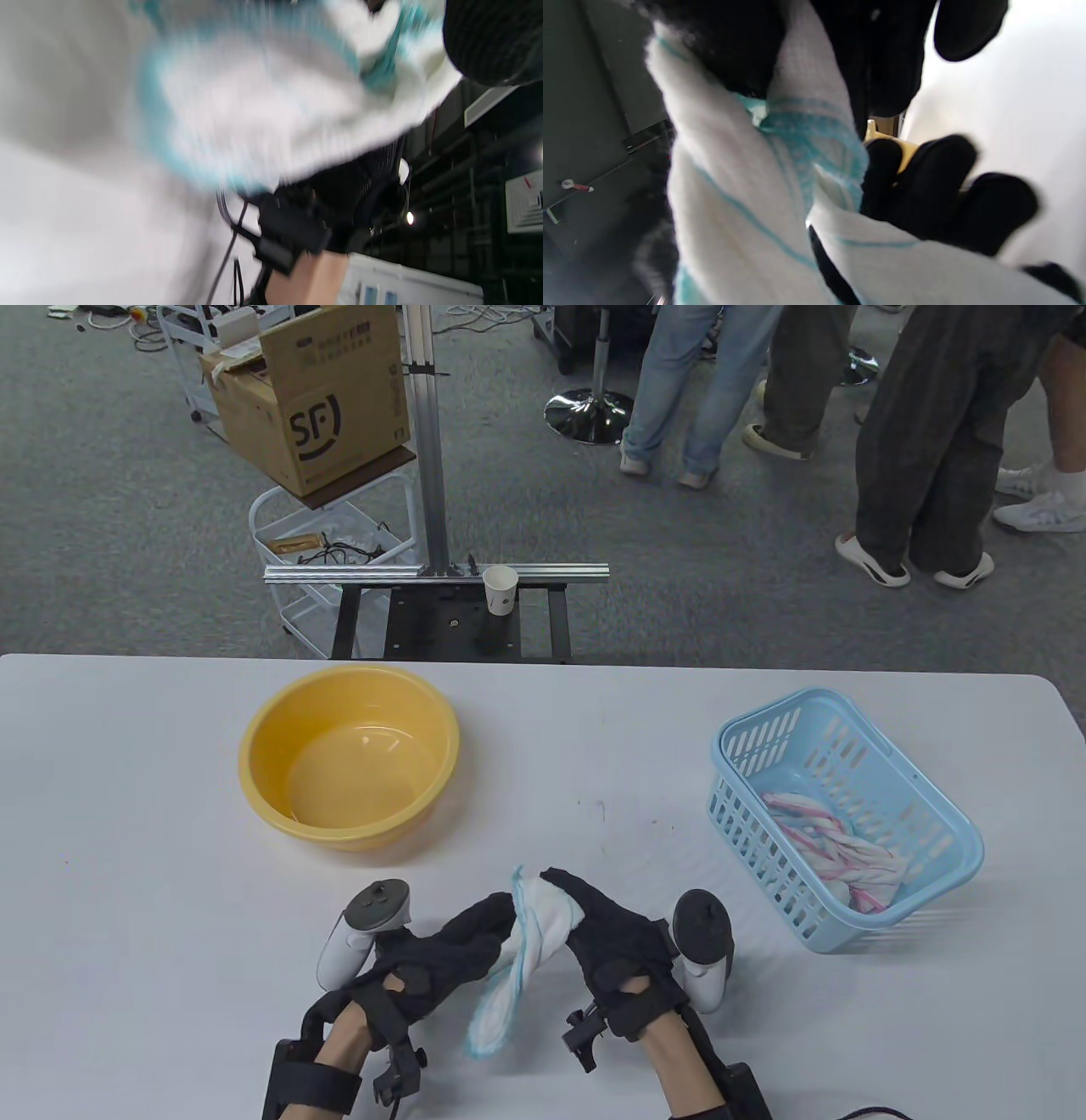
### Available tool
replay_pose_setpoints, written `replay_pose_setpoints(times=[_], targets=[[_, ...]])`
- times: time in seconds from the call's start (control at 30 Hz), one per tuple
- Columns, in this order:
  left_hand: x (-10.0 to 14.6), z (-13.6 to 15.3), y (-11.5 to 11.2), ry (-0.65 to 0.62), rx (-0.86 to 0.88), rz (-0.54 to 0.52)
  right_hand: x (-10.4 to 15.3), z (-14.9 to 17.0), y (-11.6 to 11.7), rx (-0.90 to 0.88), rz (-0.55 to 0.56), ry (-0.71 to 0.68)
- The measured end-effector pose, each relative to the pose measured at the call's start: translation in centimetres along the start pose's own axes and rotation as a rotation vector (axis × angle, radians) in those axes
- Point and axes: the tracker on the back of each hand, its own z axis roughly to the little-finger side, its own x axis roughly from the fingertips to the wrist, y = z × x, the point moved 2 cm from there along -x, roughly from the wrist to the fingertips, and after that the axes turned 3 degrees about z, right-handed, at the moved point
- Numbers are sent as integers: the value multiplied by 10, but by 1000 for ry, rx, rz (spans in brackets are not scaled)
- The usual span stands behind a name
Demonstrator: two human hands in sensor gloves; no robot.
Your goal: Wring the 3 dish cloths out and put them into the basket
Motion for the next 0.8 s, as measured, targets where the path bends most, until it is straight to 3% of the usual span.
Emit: replay_pose_setpoints(times=[0.1, 0.23, 0.33, 0.4, 0.57, 0.8], targets=[[-7, 2, -8, 21, 9, 30, 2, -10, 0, 96, 49, -78], [-9, -1, -6, -11, 66, -82, 6, -20, 1, 259, 116, -178], [-6, -2, -5, 0, 123, -18, 7, -24, 2, 308, 128, -211], [-4, -4, -3, 21, 71, -31, 7, -26, 4, 346, 117, -231], [6, -20, 6, 145, -357, -276, 8, -28, 15, 574, 28, -281], [14, -38, 6, 211, -835, -480, 3, -10, 23, 538, -131, -86]])
